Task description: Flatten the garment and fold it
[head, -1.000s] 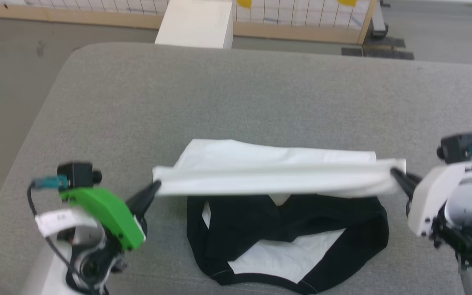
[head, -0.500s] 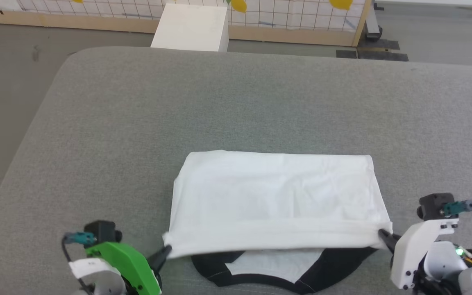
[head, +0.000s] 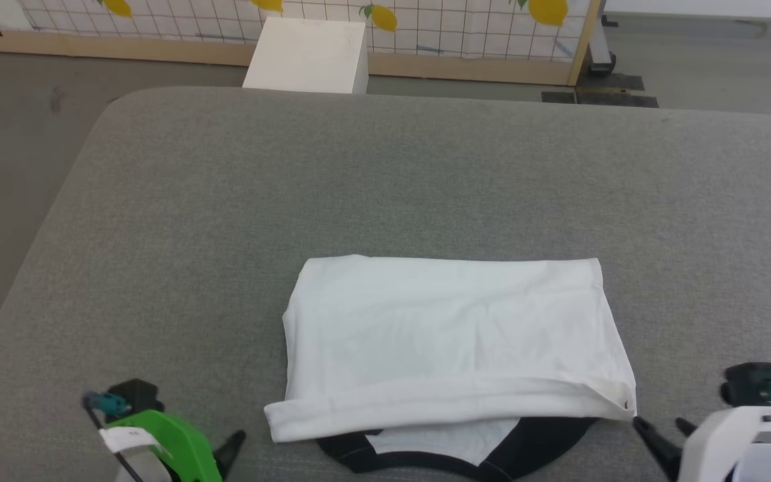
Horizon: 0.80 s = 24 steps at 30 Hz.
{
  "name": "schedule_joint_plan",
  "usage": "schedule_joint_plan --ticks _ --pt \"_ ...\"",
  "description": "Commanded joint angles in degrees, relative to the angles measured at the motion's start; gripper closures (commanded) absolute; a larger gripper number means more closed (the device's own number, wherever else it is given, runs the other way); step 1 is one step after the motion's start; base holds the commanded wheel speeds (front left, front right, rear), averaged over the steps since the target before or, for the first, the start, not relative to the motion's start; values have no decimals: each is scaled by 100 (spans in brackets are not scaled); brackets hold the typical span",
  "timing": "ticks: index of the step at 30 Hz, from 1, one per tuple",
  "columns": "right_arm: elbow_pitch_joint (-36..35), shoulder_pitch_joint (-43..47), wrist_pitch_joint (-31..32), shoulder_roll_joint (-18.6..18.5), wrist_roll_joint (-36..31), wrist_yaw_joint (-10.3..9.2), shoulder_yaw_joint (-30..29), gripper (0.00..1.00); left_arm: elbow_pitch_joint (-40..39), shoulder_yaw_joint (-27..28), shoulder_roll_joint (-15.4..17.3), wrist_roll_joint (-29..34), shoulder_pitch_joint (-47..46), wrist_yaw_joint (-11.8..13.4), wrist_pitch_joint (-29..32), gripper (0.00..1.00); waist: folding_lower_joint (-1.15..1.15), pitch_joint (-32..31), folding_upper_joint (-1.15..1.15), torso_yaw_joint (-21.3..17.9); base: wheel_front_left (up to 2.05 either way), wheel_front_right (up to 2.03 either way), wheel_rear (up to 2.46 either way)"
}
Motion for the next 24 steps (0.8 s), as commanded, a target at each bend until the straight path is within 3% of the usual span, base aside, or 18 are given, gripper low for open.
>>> schedule_joint_plan --ticks 1,3,7,16,24 --pt "-185 59 53 -29 77 -10 -143 0 -96 66 105 81 16 80 -20 0 1 -31 0 -7 0 0 0" --pt "-455 83 172 -20 179 -10 -398 0 -304 174 163 108 10 202 -96 0 1 -55 0 -7 0 0 0" --pt "-835 -161 425 25 306 -10 -862 0 -792 580 204 190 -102 266 -825 0 1 -63 0 -19 0 0 0" --pt "-66 -1277 1109 -47 -43 -10 -708 0 -1433 861 11 1491 -455 96 -3915 0 1 239 0 45 0 0 0" --pt "916 -1989 1190 125 -502 -10 -111 0 -2043 1032 -541 2803 -682 -34 -4212 0 1 668 0 202 0 0 0"
